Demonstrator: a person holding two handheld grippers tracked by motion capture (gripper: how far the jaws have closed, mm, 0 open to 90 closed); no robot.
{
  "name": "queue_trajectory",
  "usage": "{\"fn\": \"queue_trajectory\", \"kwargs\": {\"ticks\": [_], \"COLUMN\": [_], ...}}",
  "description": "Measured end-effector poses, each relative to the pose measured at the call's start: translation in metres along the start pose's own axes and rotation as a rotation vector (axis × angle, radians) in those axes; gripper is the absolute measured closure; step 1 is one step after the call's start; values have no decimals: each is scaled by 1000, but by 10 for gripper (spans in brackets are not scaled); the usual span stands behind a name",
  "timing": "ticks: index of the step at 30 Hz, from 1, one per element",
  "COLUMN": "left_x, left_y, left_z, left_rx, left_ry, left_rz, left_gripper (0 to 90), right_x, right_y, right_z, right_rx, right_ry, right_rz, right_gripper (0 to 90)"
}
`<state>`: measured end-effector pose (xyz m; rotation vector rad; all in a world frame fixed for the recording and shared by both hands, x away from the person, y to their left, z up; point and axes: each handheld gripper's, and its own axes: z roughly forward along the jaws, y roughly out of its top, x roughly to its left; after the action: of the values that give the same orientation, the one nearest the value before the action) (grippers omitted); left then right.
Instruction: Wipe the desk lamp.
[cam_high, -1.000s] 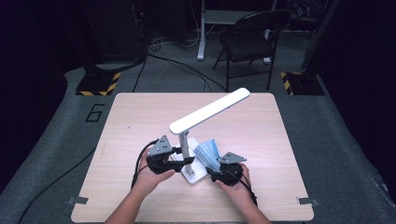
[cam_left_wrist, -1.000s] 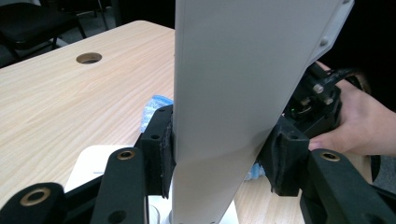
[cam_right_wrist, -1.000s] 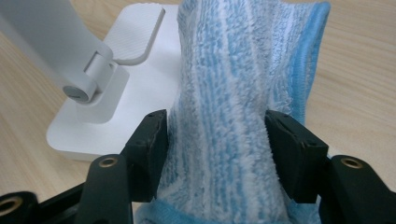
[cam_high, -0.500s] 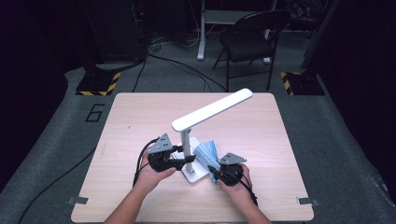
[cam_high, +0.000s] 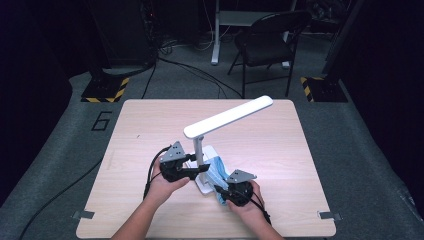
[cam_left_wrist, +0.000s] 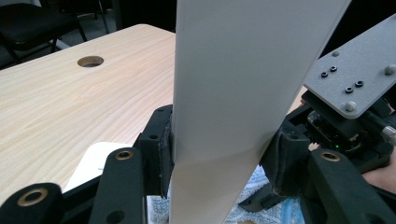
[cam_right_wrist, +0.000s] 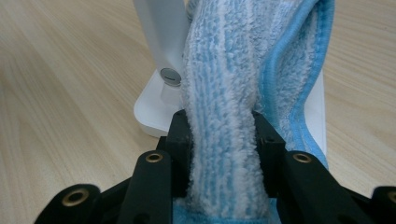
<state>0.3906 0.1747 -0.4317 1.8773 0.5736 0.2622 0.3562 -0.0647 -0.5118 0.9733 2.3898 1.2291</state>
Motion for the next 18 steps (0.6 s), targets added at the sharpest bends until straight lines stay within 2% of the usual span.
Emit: {"fn": "queue_trajectory", "kwargs": {"ticks": [2,3,6,7,8,10,14,15,16,17,18], "left_x": [1,0,-3,-3,-4,-4,-2,-2,-2,-4,-4], "left_y": [0,0,3,3,4,5,5,5,6,5,6], "left_z": [1,2,8,10,12,14,15,15,15,15,14], "left_rx": [-5,-4,4,4,-1,1,-1,-3,0,0,9], "left_ry": [-4,-12,-49,-46,-52,-63,-46,-30,-22,-14,1], "left_rz": [7,-2,3,12,9,1,17,18,20,6,10], "left_gripper": [504,504,502,501,501,501,500,498,492,481,465], "right_x": [-1,-2,-4,-3,-3,-4,-8,-8,-9,-9,-9], "right_y": [1,1,1,2,2,3,3,3,2,2,1], "right_z": [0,-1,-6,-8,-9,-10,-10,-10,-9,-7,-5], "right_rx": [3,8,-1,-4,-3,-5,-16,-17,-15,-16,-15], "right_ry": [-6,-6,-20,-27,-28,-33,-31,-34,-32,-38,-36], "right_rz": [3,9,22,37,27,38,39,37,15,25,17], "right_gripper": [657,656,655,654,653,652,651,650,649,648,643]}}
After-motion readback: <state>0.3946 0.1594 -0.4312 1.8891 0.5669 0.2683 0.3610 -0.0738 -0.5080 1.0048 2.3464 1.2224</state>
